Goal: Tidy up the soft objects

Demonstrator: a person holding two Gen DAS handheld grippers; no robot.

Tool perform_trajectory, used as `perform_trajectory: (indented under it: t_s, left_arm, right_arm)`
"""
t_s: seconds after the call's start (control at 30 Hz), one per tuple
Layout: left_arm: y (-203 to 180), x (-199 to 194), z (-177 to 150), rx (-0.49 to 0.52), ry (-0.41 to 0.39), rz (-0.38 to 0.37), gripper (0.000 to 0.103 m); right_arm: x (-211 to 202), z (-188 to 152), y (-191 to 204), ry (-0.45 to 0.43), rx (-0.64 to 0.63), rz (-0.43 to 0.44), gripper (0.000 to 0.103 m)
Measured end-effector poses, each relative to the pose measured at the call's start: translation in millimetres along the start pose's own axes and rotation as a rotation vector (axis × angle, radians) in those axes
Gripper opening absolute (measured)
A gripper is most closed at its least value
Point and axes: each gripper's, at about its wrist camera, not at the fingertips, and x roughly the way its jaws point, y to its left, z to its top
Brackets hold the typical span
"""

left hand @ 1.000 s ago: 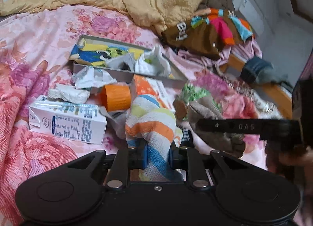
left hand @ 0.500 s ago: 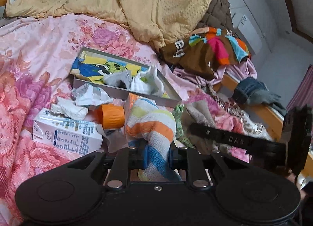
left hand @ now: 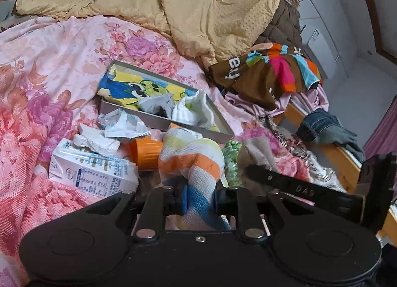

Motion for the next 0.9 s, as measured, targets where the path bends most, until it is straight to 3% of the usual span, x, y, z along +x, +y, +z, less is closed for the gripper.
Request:
perform_trajectory:
  t_s: [0.4, 0.57, 0.73, 0.8, 0.9]
  left_arm:
    - [1, 12, -5, 0.168, -0.017, 0.172, 0.022]
    - [8, 16, -7, 0.17, -0.018, 0.224, 0.028]
    - [6, 17, -3, 0.19, -0.039, 0.235, 0.029]
    - [4, 19, -1, 0.206, -0.038, 0.232, 0.02]
    - [1, 18, 4, 0.221, -0.05, 0.229, 0.02]
  right_arm:
    - [3, -1, 2, 0.011, -0.011, 0.004, 0.023]
    - [3, -1, 2, 0.014, -0.016, 0.005, 0.023]
    - [4, -1, 3, 0.013, -0.015, 0.006, 0.023]
    - [5, 0, 4, 0.008, -0.016, 0.01, 0.023]
    - [7, 3, 4, -0.001, -0.008, 0.022, 0.023]
